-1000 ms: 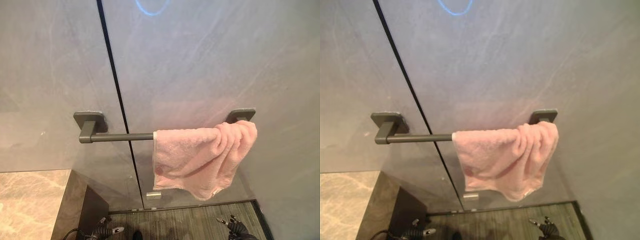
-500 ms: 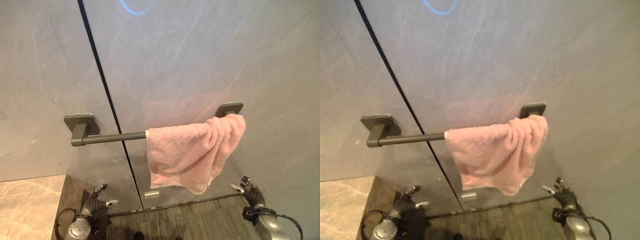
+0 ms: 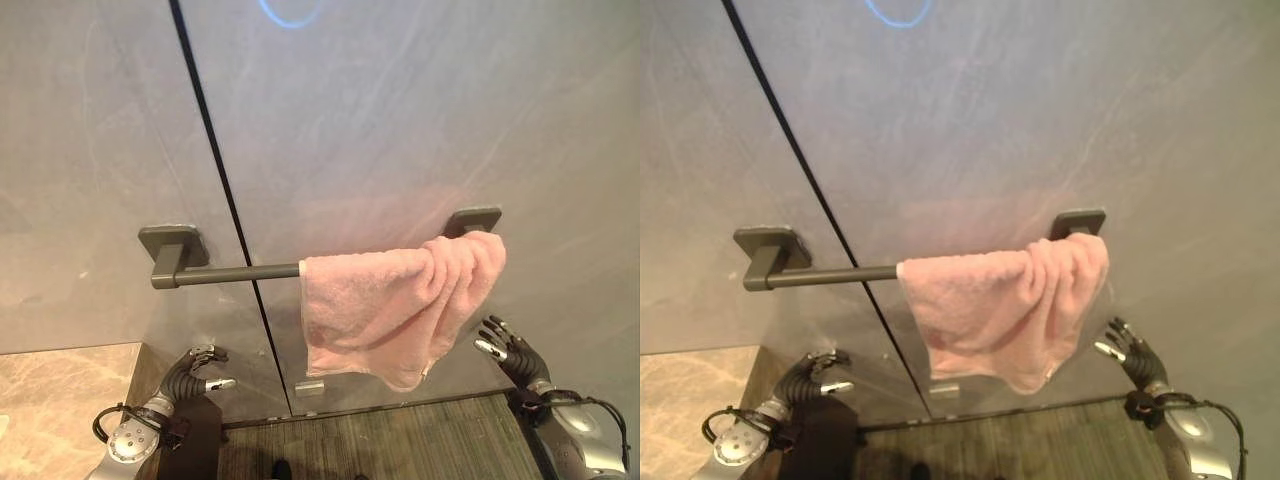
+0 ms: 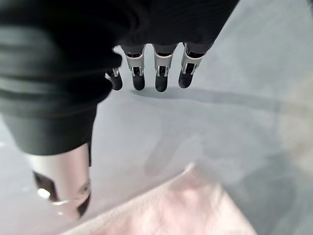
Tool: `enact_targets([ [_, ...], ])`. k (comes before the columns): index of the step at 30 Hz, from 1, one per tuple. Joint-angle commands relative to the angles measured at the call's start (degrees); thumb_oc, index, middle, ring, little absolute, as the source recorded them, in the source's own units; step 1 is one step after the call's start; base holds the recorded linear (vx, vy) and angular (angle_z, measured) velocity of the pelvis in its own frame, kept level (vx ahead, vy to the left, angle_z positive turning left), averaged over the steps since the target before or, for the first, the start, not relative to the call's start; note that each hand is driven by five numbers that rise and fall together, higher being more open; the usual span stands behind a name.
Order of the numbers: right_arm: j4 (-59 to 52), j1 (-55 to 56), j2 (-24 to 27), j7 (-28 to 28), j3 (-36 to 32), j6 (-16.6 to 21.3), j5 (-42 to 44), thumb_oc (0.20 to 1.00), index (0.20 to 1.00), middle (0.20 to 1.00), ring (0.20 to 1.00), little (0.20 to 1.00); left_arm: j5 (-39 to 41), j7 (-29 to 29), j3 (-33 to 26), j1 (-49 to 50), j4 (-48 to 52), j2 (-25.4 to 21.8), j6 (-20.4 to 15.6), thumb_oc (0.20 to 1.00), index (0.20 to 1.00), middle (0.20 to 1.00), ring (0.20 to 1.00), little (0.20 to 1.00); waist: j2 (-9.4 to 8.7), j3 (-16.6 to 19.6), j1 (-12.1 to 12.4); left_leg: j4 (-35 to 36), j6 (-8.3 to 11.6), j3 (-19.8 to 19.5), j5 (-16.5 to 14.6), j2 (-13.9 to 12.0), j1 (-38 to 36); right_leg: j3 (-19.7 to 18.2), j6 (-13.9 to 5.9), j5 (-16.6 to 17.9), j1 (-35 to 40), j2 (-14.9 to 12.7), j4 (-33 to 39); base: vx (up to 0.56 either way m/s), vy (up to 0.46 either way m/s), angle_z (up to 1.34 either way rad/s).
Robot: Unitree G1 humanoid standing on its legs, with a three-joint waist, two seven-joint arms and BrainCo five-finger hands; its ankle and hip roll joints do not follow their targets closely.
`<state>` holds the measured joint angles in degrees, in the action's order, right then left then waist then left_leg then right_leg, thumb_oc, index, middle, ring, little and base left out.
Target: Put brush and paste in cup on sink, flatten towel.
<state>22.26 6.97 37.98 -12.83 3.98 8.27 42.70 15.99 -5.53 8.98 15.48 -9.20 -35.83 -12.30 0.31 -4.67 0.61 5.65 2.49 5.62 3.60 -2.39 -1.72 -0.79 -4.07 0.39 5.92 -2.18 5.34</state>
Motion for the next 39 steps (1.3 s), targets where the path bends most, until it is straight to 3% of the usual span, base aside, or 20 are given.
enact_targets([
  [1, -6.0, -6.4, 2.0, -2.8, 0.3, 4.1, 3.3, 1.000, 1.000, 1.000, 1.000, 1.000, 6.4, -2.0, -2.6, -7.9, 5.5, -2.6, -5.9, 1.000, 1.000, 1.000, 1.000, 1.000, -1.96, 1.5, 1.1, -0.6, 2.52, -0.7, -0.8, -0.9, -1.5, 0.4, -4.80, 5.9, -3.9, -4.7, -0.3, 0.00, 0.000, 0.00],
  [9, -10.8, -9.3, 1.4, -3.5, 3.1, 4.6, 4.4, 1.000, 1.000, 1.000, 1.000, 1.000, 7.1, -3.3, 2.9, -13.3, 7.1, -2.7, -5.9, 1.000, 1.000, 1.000, 1.000, 1.000, -1.51, 1.2, 0.7, -0.6, 2.62, -1.0, -0.8, -0.9, -1.3, 1.0, -4.57, 5.6, -3.9, -4.8, -0.3, 0.00, 0.000, 0.00],
  [19, -14.6, -15.8, -1.9, -2.9, 11.1, 4.5, 2.3, 1.000, 1.000, 1.000, 1.000, 1.000, 6.0, -2.4, 9.8, -19.0, 6.2, 1.2, -5.4, 1.000, 1.000, 1.000, 1.000, 1.000, -1.74, 0.8, 0.5, -0.6, 2.44, -0.4, -1.1, -1.0, -1.0, 0.7, -4.72, 5.7, -4.4, -4.7, -0.3, 0.00, -0.001, 0.00],
  [31, -14.8, -19.6, -5.5, -0.7, 14.8, 4.7, -1.1, 1.000, 1.000, 1.000, 1.000, 1.000, 3.8, -1.2, 13.7, -22.7, 5.0, 4.2, -5.3, 1.000, 1.000, 1.000, 1.000, 1.000, -2.73, 1.3, 0.5, -0.6, 2.15, -0.1, -1.6, -1.0, -1.5, 0.3, -4.94, 5.5, -4.1, -4.7, -0.3, 0.00, 0.000, 0.00],
  [33, -14.5, -19.7, -5.9, -0.4, 14.9, 4.7, -1.2, 0.900, 0.900, 0.900, 0.900, 0.900, 3.8, -1.1, 13.9, -22.9, 4.9, 4.3, -5.2, 1.000, 1.000, 1.000, 1.000, 1.000, -2.82, 1.4, 0.5, -0.6, 2.15, -0.1, -1.6, -1.0, -1.5, 0.3, -4.94, 5.5, -4.2, -4.7, -0.3, 0.00, 0.000, 0.00],
  [34, -13.9, -20.1, -6.7, 0.3, 15.1, 4.6, -1.5, 0.398, 0.398, 0.398, 0.398, 0.398, 3.6, -1.0, 14.4, -23.3, 4.5, 4.5, -5.2, 0.950, 0.950, 0.950, 0.950, 0.950, -3.01, 1.5, 0.6, -0.6, 2.13, -0.1, -1.7, -1.0, -1.5, 0.2, -4.94, 5.6, -4.3, -4.6, -0.3, 0.00, 0.000, 0.00],
  [35, -13.6, -20.3, -7.1, 0.5, 15.3, 4.5, -1.7, 0.200, 0.200, 0.200, 0.200, 0.200, 3.4, -0.7, 14.5, -23.4, 4.2, 4.7, -5.1, 0.645, 0.645, 0.645, 0.645, 0.645, -3.12, 1.5, 0.6, -0.6, 2.14, 0.0, -1.7, -1.1, -1.5, 0.3, -4.97, 5.6, -4.3, -4.6, -0.3, 0.00, 0.000, 0.00],
  [36, -13.4, -20.5, -7.4, 0.7, 15.5, 4.5, -1.9, 0.200, 0.200, 0.200, 0.200, 0.200, 3.4, -0.6, 14.5, -23.4, 3.6, 5.0, -5.0, 0.200, 0.200, 0.200, 0.200, 0.200, -3.24, 1.6, 0.6, -0.6, 2.12, 0.0, -1.8, -1.1, -1.5, 0.3, -5.01, 5.6, -4.3, -4.6, -0.3, 0.00, 0.000, 0.00],
  [39, -12.7, -20.5, -8.3, 1.1, 15.9, 4.4, -1.9, 0.200, 0.200, 0.200, 0.200, 0.200, 3.2, -0.4, 14.9, -23.5, 2.8, 5.6, -4.8, 0.200, 0.200, 0.200, 0.200, 0.200, -3.41, 1.8, 0.6, -0.6, 2.06, -0.1, -1.9, -1.1, -1.7, 0.2, -4.98, 5.6, -4.2, -4.6, -0.3, 0.00, 0.000, 0.00],
])
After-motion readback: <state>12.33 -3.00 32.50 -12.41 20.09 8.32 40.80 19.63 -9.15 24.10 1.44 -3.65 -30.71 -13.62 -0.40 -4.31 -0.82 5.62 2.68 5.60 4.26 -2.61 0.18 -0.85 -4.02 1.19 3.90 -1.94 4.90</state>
